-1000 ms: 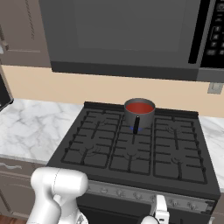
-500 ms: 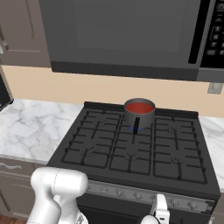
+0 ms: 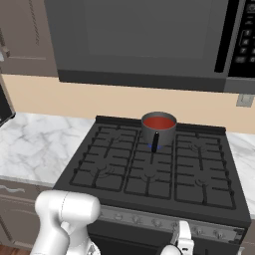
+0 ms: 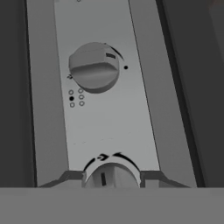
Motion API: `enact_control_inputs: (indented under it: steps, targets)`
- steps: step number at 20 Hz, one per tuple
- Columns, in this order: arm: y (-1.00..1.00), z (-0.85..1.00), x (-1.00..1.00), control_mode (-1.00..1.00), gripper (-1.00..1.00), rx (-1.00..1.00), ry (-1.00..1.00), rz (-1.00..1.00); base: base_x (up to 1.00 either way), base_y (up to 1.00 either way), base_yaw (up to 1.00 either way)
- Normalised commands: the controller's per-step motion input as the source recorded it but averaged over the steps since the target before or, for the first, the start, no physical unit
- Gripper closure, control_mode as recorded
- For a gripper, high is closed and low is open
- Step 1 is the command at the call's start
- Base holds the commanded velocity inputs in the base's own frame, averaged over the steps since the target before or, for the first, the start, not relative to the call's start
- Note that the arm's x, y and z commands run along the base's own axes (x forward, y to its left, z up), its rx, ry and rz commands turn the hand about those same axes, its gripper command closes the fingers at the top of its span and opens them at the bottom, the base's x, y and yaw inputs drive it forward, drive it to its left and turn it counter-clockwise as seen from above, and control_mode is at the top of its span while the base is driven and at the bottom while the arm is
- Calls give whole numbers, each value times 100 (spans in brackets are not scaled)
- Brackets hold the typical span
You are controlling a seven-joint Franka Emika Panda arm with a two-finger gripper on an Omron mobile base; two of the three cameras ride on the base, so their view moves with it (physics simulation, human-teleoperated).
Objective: Wait until the marinara sauce is simmered to a deep red color and then turn off the stove.
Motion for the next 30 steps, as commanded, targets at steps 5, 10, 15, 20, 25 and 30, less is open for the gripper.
enact_control_inputs:
  steps: [5,10,15,20,25,30]
  targets:
    - [0,0,0,-100,100,16,2,0,0,0,0]
    - [0,0,0,-100,100,18,0,0,0,0,0]
    - [0,0,0,-100,100,17,0,-1,0,0,0]
    - [-1,3,0,-100,100,17,0,-2,0,0,0]
    - [-2,10,0,-100,100,19,0,-3,0,0,0]
    - [0,18,0,-100,100,21,2,-3,0,0,0]
